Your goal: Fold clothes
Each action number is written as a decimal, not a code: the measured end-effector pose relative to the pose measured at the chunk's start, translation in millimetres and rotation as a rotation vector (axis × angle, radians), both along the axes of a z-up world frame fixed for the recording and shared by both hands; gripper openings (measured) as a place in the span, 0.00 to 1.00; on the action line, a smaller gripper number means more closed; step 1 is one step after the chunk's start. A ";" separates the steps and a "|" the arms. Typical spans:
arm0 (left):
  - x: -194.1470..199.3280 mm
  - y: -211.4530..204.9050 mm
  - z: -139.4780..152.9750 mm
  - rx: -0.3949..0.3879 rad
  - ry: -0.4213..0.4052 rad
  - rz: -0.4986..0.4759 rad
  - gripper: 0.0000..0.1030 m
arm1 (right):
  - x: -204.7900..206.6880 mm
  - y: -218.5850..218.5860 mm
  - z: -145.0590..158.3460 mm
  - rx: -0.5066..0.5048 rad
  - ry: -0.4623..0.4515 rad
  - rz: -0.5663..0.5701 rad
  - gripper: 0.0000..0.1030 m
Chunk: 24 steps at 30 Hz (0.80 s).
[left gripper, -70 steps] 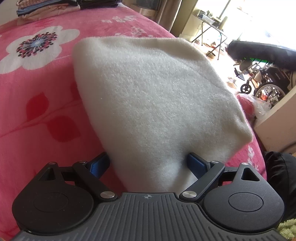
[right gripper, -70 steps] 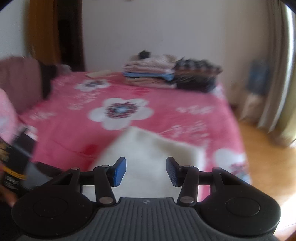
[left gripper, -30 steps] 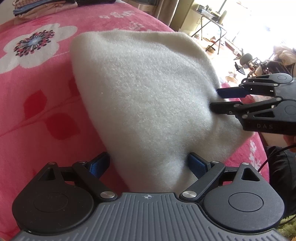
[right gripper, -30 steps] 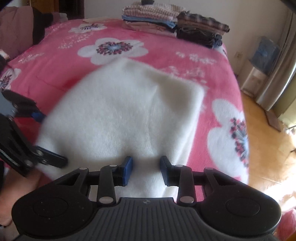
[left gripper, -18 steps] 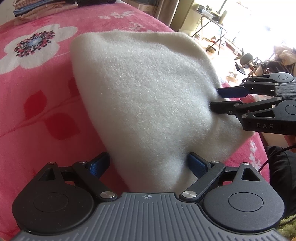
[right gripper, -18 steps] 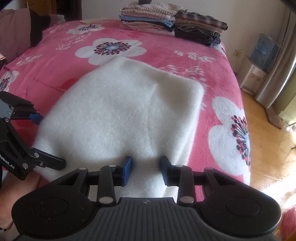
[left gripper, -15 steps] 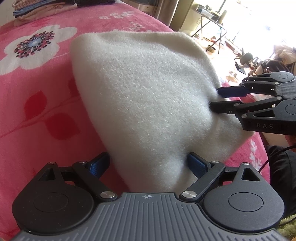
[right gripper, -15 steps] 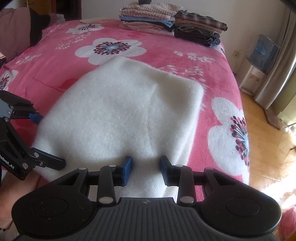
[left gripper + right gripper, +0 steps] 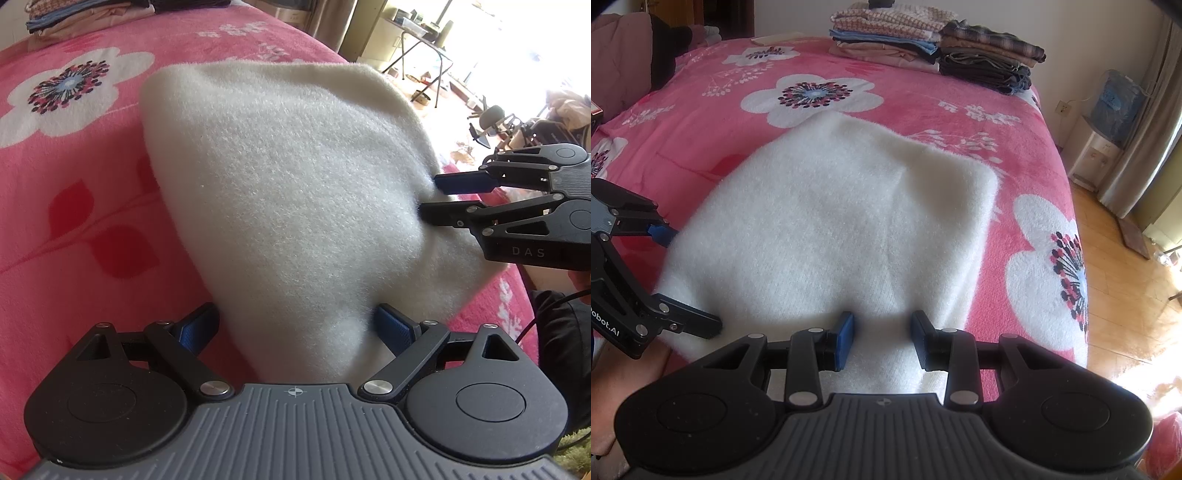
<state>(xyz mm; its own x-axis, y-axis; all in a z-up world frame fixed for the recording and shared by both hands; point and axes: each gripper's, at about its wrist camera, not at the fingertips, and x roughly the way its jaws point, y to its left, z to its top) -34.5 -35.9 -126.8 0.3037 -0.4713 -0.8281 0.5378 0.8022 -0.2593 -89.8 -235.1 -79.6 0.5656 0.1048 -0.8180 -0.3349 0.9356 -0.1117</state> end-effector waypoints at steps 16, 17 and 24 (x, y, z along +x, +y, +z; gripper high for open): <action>0.6 0.6 -0.9 -0.002 0.004 0.002 0.89 | -0.4 0.0 -0.2 0.002 -0.004 0.001 0.36; 0.6 0.8 -0.9 -0.002 0.004 0.002 0.89 | -0.6 0.3 -0.3 0.002 -0.004 0.001 0.35; 0.6 0.8 -1.4 -0.004 0.007 0.003 0.89 | -0.8 0.2 -0.7 0.002 -0.007 0.001 0.36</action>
